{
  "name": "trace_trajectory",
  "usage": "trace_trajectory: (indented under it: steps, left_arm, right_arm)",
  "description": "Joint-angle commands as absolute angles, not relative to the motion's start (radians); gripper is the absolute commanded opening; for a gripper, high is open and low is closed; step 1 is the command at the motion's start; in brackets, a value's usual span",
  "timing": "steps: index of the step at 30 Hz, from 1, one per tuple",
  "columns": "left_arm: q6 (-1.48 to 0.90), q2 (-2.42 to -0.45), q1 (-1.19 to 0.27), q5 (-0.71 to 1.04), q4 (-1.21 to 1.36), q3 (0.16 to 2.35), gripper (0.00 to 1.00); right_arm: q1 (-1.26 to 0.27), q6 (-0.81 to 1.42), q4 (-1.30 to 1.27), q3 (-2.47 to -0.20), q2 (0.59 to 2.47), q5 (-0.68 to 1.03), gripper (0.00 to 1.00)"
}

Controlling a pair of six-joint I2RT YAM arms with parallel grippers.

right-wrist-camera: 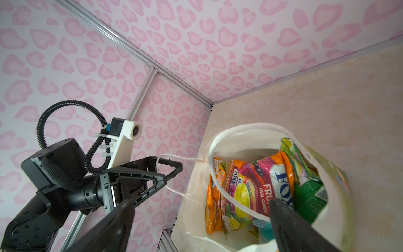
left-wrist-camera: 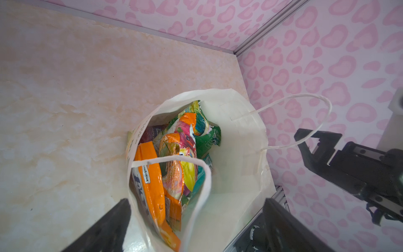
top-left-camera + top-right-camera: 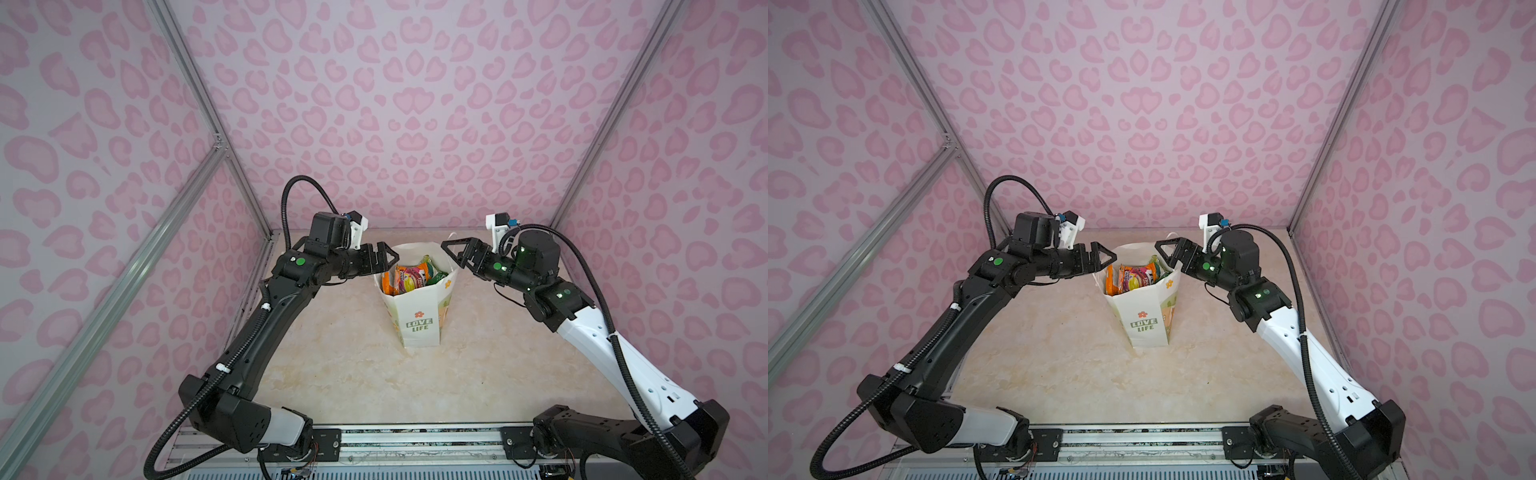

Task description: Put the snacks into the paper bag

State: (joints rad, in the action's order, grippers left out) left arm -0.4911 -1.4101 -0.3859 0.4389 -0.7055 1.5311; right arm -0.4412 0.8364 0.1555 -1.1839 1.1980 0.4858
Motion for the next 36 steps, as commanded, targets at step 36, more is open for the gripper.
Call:
trace_trajectory:
  steps: [36]
  left_arm:
    - [-0.594,-0.906,-0.158,-0.29,-0.57,1.083,0.97]
  right_arm:
    - [-0.235,0.512,0.403,-1.026,0.948,-0.174,0.98]
